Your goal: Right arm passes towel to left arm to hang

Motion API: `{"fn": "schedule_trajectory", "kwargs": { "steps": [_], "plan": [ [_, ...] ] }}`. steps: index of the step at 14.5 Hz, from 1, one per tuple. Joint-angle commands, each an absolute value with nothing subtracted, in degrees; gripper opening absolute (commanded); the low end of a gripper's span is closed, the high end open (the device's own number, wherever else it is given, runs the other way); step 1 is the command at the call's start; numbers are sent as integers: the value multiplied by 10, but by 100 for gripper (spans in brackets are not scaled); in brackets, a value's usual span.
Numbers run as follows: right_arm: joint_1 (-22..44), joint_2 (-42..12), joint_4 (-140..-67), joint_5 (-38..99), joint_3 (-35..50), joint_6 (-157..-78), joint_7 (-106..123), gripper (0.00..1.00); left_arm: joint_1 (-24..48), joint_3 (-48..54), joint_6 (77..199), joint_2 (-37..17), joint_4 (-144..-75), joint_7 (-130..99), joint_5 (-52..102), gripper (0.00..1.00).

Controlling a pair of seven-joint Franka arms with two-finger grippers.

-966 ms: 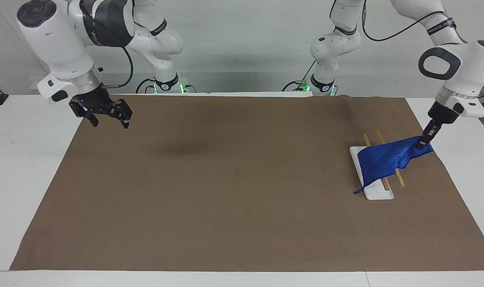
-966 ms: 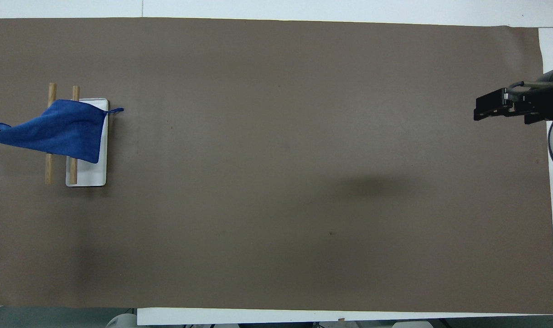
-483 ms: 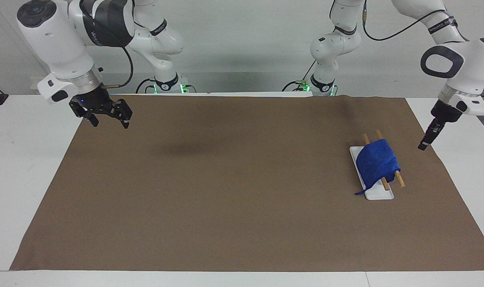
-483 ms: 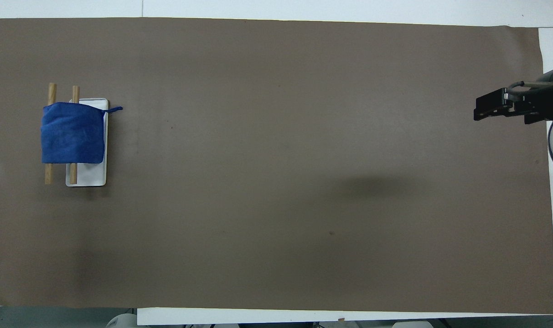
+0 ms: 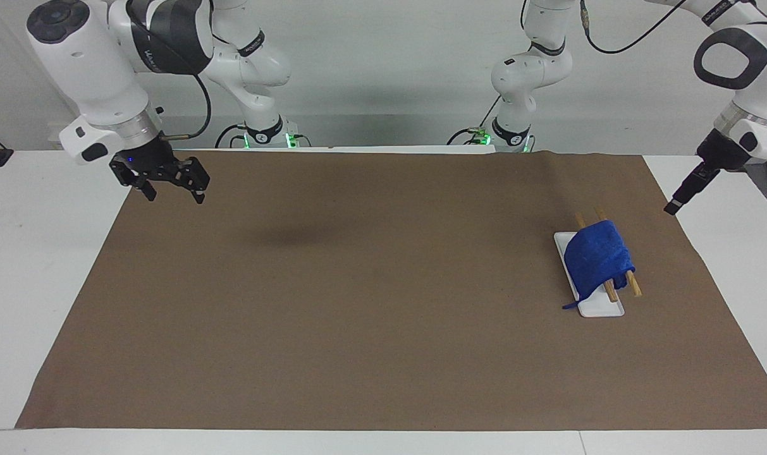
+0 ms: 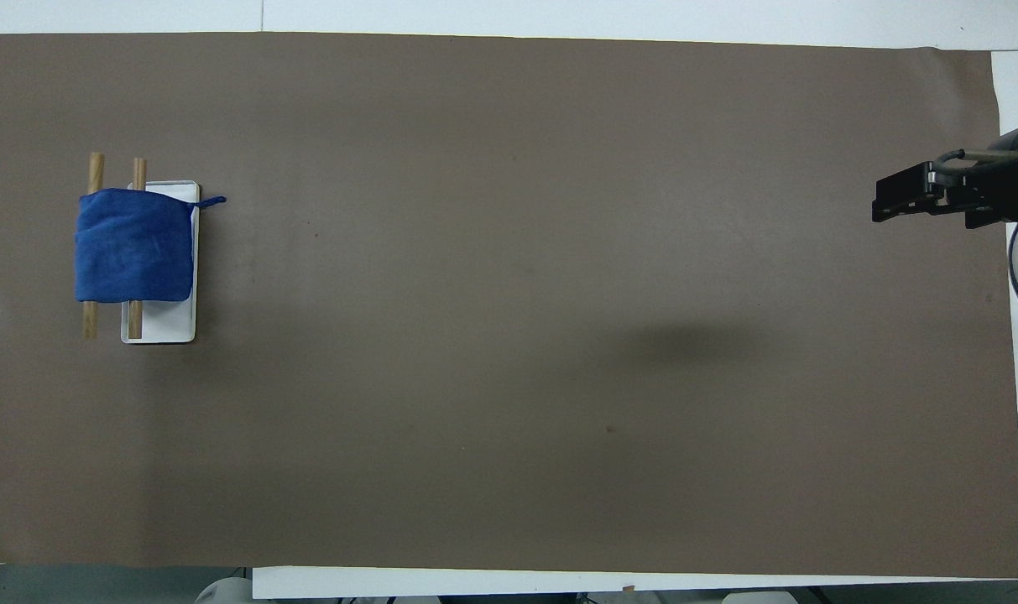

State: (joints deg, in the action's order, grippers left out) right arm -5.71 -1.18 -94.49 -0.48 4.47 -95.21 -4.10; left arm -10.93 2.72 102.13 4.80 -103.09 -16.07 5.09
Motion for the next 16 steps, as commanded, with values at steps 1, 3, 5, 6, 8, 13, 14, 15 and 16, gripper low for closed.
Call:
{"fn": "schedule_trajectory", "kwargs": {
  "steps": [1, 3, 5, 6, 8, 13, 14, 15, 16],
  "plan": [
    [-61, -3, -954, -4, 47, -951, -47, 100, -33, 25, 897, 12, -931, -156, -9, 100],
    [-61, -3, -954, -4, 47, -951, -47, 100, -6, 27, 821, -17, -864, -142, -10, 100],
    [-61, -3, -954, -4, 47, -951, -47, 100, 17, 33, 775, -30, -841, -128, -9, 100],
    [-61, -3, -954, -4, 47, -951, -47, 100, 23, 37, 766, -28, -843, -127, -7, 100],
    [-61, -3, -954, -4, 47, -951, -47, 100, 33, 39, 768, -13, -866, -125, 1, 100],
    [-61, -3, -954, -4, 47, -951, -47, 100, 47, 29, 771, -1, -875, -65, 3, 100],
    [-61, -3, -954, -4, 47, -951, -47, 100, 47, 28, 774, -1, -875, -64, 7, 100],
    [-61, -3, -954, -4, 47, -951, -47, 100, 47, 28, 778, -1, -875, -66, 11, 100],
    [-61, -3, -955, -4, 47, -951, -47, 100, 47, 28, 782, 0, -875, -67, 11, 100]
  ]
}}
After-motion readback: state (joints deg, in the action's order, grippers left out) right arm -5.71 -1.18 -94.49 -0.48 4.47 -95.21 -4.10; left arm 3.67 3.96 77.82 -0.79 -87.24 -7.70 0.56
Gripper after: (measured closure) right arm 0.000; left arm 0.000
